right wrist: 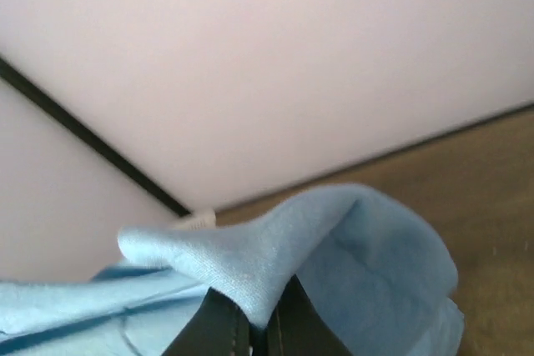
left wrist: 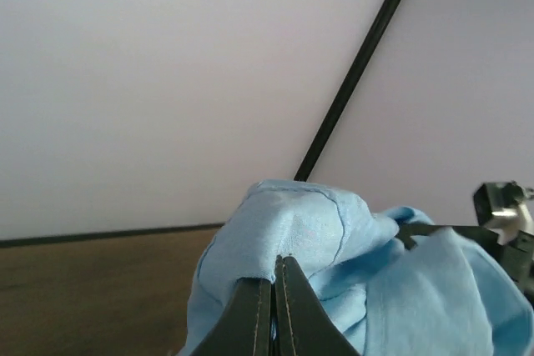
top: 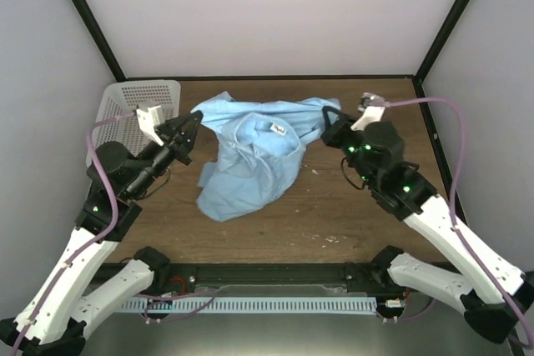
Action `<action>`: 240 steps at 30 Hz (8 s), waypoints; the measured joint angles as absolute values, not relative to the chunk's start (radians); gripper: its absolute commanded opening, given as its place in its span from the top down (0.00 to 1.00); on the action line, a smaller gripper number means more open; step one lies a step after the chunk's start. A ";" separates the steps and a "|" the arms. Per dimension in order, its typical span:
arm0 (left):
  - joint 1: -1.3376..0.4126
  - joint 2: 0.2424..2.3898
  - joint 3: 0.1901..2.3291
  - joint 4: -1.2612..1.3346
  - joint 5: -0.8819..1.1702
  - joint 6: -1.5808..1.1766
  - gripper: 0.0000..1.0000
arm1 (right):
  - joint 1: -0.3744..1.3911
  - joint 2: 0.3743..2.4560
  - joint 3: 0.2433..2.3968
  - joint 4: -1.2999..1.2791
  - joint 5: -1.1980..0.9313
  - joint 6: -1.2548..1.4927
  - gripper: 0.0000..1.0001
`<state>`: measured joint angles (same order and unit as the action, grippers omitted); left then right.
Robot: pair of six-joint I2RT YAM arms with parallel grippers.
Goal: Pin the brooch onto the clothing
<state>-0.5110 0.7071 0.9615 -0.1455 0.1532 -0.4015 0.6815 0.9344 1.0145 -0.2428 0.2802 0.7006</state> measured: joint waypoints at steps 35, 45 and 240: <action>-0.439 1.358 1.457 -0.043 -0.257 -0.373 0.26 | 0.433 1.326 1.296 0.206 0.443 0.346 0.26; -0.228 1.882 1.680 -0.557 -0.064 -0.392 0.00 | 0.291 1.674 1.329 -0.181 0.269 0.334 0.00; -0.792 1.260 0.755 -0.119 0.137 -0.494 0.00 | 0.358 1.312 0.847 -0.604 -0.402 0.572 0.01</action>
